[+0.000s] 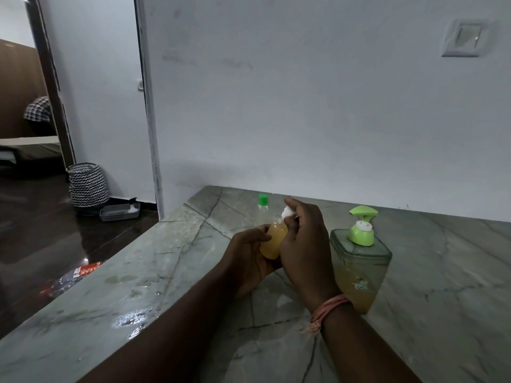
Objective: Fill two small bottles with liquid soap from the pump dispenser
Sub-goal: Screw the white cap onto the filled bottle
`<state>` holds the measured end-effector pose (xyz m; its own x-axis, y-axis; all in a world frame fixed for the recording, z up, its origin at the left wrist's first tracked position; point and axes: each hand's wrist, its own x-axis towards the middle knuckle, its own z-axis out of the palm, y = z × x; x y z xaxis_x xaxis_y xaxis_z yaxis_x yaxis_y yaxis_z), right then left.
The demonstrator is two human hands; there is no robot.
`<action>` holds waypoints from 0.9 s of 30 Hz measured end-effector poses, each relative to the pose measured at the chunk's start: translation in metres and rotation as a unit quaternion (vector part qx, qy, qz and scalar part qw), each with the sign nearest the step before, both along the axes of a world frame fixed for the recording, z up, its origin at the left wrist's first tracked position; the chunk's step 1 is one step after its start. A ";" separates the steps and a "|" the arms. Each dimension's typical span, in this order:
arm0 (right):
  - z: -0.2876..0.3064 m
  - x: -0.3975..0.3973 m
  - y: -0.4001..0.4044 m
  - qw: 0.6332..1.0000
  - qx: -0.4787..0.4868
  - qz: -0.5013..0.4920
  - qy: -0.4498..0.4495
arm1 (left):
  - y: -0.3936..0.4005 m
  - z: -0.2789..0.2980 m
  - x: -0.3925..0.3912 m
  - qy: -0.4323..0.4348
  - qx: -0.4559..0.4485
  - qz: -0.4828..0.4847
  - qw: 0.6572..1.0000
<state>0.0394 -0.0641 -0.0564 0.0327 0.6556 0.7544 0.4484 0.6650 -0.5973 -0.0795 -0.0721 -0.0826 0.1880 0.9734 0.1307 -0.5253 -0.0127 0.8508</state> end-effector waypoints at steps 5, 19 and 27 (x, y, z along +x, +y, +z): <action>0.000 0.001 0.004 1.000 -0.023 -0.009 -0.002 | 0.000 0.002 -0.001 0.000 -0.008 0.021 1.000; -0.010 -0.008 -0.008 0.998 -0.038 -0.023 0.051 | -0.005 0.006 0.002 0.034 -0.029 0.020 0.999; -0.012 -0.010 -0.013 0.994 -0.045 0.024 0.098 | -0.009 0.009 0.002 0.035 -0.023 0.048 0.998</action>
<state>0.0297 -0.0776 -0.0680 0.1405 0.7249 0.6744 0.2862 0.6223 -0.7286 -0.0779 -0.0810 -0.0736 0.1007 0.9921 0.0746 -0.4621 -0.0198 0.8866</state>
